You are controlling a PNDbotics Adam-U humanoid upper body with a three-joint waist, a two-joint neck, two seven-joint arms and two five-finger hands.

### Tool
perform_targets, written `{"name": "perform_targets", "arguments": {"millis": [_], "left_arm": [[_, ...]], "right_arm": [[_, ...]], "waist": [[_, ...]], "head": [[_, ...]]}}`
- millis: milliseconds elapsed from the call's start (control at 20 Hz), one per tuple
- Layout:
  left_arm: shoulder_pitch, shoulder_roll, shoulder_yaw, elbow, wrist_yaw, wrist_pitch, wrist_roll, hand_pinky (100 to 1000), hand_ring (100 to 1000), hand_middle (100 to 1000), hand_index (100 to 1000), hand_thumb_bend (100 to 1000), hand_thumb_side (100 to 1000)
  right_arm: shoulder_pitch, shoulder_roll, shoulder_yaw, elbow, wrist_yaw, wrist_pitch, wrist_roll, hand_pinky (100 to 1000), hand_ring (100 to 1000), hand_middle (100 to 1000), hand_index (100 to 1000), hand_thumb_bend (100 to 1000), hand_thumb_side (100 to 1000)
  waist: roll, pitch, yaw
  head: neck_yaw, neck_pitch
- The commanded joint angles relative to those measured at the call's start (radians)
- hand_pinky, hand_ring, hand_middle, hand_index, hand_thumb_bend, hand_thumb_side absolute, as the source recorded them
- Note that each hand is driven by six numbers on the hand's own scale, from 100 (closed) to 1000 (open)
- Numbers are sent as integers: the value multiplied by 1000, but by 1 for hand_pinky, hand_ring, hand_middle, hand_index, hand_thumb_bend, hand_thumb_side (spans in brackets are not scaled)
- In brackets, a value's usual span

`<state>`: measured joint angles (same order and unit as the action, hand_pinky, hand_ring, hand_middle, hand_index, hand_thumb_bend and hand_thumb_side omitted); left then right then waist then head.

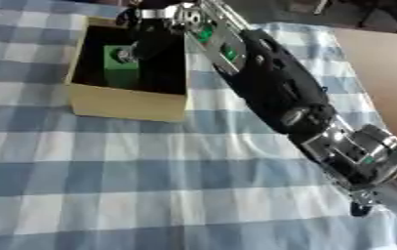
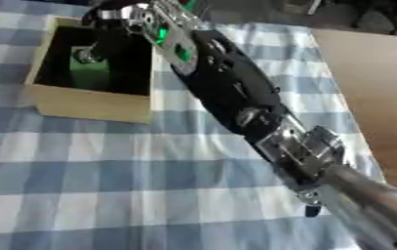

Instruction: Pick up objects on the table and place them in the box.

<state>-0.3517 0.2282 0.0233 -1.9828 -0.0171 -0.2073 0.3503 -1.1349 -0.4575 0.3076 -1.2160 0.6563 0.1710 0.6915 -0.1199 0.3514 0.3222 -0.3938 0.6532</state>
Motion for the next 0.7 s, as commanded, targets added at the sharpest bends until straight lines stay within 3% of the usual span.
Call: {"name": "perform_targets", "arguments": {"millis": [50,500,700], "left_arm": [[-3,6,4,-17,1,-1,2,700,612,662,728,100,903],[3,7,8,-17,-3,-2,7,700,612,662,728,100,903],[7,8,12,-17,-6,-3,12,700,612,661,728,100,902]], "right_arm": [[-22,-50,-28,-62,-45,18,-8,780,842,820,996,301,631],[24,-134,-92,-244,-196,86,-44,767,819,800,982,246,663],[84,-198,-149,-388,-275,138,-116,736,787,760,949,100,759]], "waist": [[18,-18,-3],[26,-19,-18],[31,-20,-28]], "head": [[7,3],[15,11],[25,11]]}}
